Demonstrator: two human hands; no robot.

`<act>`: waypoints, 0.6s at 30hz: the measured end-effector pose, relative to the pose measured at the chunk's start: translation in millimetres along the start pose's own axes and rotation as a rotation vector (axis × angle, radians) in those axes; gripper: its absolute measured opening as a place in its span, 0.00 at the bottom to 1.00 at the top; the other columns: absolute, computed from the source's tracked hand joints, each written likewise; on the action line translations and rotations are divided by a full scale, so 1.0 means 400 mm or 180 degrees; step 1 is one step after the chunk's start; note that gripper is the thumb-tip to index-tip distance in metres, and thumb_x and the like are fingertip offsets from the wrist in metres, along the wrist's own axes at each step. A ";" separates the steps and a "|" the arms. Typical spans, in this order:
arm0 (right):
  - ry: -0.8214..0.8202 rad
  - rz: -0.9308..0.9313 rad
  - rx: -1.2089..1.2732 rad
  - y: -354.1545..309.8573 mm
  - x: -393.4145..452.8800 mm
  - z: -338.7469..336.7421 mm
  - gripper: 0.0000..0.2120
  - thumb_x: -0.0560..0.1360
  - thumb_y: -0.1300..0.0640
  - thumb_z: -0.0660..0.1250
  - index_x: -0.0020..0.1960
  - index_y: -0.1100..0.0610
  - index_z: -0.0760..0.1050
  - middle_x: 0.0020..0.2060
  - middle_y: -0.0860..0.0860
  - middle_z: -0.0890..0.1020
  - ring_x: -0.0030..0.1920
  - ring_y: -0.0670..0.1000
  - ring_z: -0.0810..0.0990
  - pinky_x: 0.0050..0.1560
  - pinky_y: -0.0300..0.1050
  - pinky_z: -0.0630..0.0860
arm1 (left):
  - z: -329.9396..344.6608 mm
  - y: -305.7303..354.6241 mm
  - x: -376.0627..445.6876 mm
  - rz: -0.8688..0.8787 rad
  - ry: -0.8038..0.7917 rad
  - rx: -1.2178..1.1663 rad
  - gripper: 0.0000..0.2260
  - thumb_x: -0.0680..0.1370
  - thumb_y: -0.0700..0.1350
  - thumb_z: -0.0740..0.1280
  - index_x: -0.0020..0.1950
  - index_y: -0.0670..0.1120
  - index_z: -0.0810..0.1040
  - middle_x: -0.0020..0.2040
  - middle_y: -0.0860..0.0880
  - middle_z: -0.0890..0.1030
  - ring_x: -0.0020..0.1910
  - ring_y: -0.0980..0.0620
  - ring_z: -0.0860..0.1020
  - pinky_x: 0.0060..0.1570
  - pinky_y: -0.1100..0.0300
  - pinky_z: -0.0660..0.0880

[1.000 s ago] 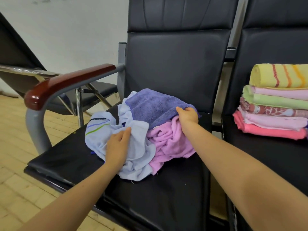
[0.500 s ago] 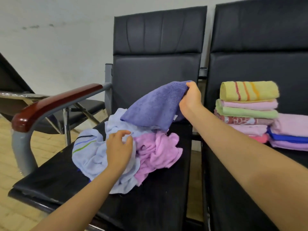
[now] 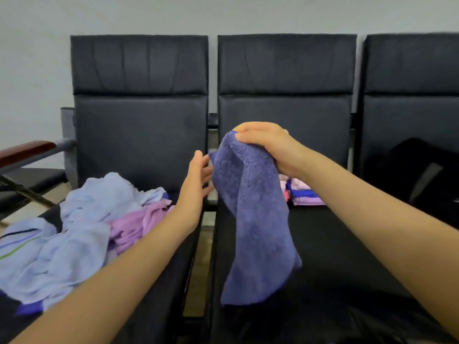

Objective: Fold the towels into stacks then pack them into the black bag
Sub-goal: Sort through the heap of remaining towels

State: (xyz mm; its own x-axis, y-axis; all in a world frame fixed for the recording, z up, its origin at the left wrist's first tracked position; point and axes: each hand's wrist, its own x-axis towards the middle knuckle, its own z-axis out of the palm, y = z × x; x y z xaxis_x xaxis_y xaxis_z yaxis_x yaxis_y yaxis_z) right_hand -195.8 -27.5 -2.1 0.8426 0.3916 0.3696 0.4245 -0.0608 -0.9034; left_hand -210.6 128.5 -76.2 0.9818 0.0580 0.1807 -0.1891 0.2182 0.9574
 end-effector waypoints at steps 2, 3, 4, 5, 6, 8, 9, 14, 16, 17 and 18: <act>-0.0027 0.0025 -0.0291 0.004 -0.036 -0.034 0.07 0.76 0.64 0.66 0.42 0.56 0.80 0.38 0.45 0.81 0.41 0.42 0.78 0.47 0.32 0.74 | 0.049 -0.012 -0.015 -0.0092 -0.0378 -0.0156 0.25 0.81 0.60 0.52 0.65 0.45 0.76 0.61 0.46 0.81 0.61 0.50 0.78 0.64 0.52 0.72; 0.0045 0.0056 -0.0481 0.010 -0.051 -0.049 0.08 0.76 0.64 0.65 0.42 0.55 0.81 0.37 0.44 0.81 0.41 0.41 0.78 0.47 0.31 0.74 | 0.072 -0.015 -0.020 -0.0135 -0.0436 -0.0129 0.22 0.80 0.58 0.56 0.62 0.45 0.79 0.58 0.46 0.82 0.60 0.49 0.79 0.63 0.53 0.73; 0.0145 0.0083 -0.0647 0.021 -0.065 -0.064 0.09 0.77 0.64 0.65 0.43 0.54 0.81 0.38 0.43 0.81 0.41 0.40 0.78 0.48 0.32 0.73 | 0.093 -0.021 -0.027 -0.0184 -0.0437 -0.0051 0.17 0.80 0.55 0.60 0.58 0.46 0.81 0.56 0.47 0.83 0.58 0.49 0.80 0.61 0.54 0.74; 0.0248 0.0114 -0.0756 0.038 -0.080 -0.079 0.08 0.77 0.62 0.65 0.43 0.53 0.81 0.39 0.43 0.82 0.42 0.41 0.78 0.49 0.33 0.73 | 0.112 -0.028 -0.032 -0.0229 -0.0449 0.0011 0.12 0.80 0.51 0.62 0.54 0.48 0.82 0.53 0.49 0.84 0.56 0.50 0.81 0.58 0.57 0.75; 0.0340 0.0134 -0.0779 0.056 -0.096 -0.092 0.07 0.77 0.61 0.66 0.43 0.53 0.81 0.40 0.44 0.82 0.43 0.41 0.78 0.50 0.35 0.73 | 0.127 -0.036 -0.037 -0.0274 -0.0507 0.0023 0.09 0.80 0.49 0.63 0.53 0.49 0.82 0.51 0.50 0.85 0.54 0.52 0.81 0.55 0.59 0.76; 0.0420 0.0258 -0.0702 0.112 -0.130 -0.123 0.06 0.77 0.56 0.67 0.44 0.54 0.81 0.40 0.46 0.83 0.43 0.42 0.79 0.51 0.38 0.73 | 0.146 -0.058 -0.040 -0.0333 -0.0628 0.0014 0.10 0.81 0.47 0.62 0.56 0.47 0.81 0.52 0.49 0.84 0.53 0.52 0.81 0.51 0.61 0.76; 0.0334 0.0439 -0.0742 0.144 -0.149 -0.136 0.07 0.77 0.53 0.67 0.45 0.54 0.81 0.42 0.47 0.83 0.45 0.44 0.80 0.52 0.40 0.74 | 0.153 -0.066 -0.039 -0.0360 -0.0596 -0.0002 0.11 0.81 0.47 0.61 0.57 0.45 0.80 0.53 0.47 0.84 0.53 0.51 0.81 0.51 0.60 0.76; -0.0372 0.1538 -0.1006 0.297 -0.239 -0.180 0.14 0.72 0.46 0.72 0.45 0.57 0.80 0.41 0.49 0.84 0.43 0.48 0.81 0.49 0.44 0.75 | 0.154 -0.082 -0.025 -0.0687 -0.0076 -0.0286 0.16 0.81 0.52 0.61 0.59 0.42 0.79 0.52 0.45 0.84 0.51 0.49 0.81 0.45 0.58 0.77; -0.0595 0.1782 -0.0974 0.329 -0.269 -0.206 0.15 0.71 0.47 0.73 0.48 0.59 0.81 0.41 0.50 0.84 0.42 0.50 0.80 0.45 0.43 0.75 | 0.137 -0.088 -0.014 -0.0751 0.0107 -0.0354 0.17 0.81 0.53 0.60 0.60 0.43 0.79 0.55 0.45 0.83 0.55 0.48 0.80 0.50 0.56 0.76; -0.0589 0.1844 -0.0861 0.336 -0.283 -0.218 0.16 0.71 0.47 0.73 0.48 0.60 0.80 0.40 0.51 0.82 0.40 0.50 0.78 0.42 0.41 0.73 | 0.129 -0.090 -0.010 -0.0751 0.0157 -0.0344 0.17 0.82 0.53 0.59 0.59 0.43 0.80 0.56 0.45 0.83 0.55 0.49 0.80 0.52 0.55 0.76; -0.0473 0.1882 -0.0594 0.340 -0.295 -0.230 0.15 0.71 0.48 0.73 0.50 0.59 0.80 0.41 0.52 0.82 0.41 0.50 0.77 0.42 0.41 0.73 | 0.121 -0.092 -0.006 -0.0748 0.0178 -0.0336 0.17 0.82 0.54 0.58 0.58 0.44 0.80 0.55 0.46 0.83 0.54 0.50 0.81 0.53 0.56 0.76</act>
State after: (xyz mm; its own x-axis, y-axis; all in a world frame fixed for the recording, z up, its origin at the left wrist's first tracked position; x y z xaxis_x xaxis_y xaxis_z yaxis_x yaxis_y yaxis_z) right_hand -207.0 -166.4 -148.4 0.9031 0.3653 -0.2260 -0.0363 -0.4593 -0.8875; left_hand -205.2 73.1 -101.2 0.9971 0.0468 -0.0594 0.0406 0.3323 0.9423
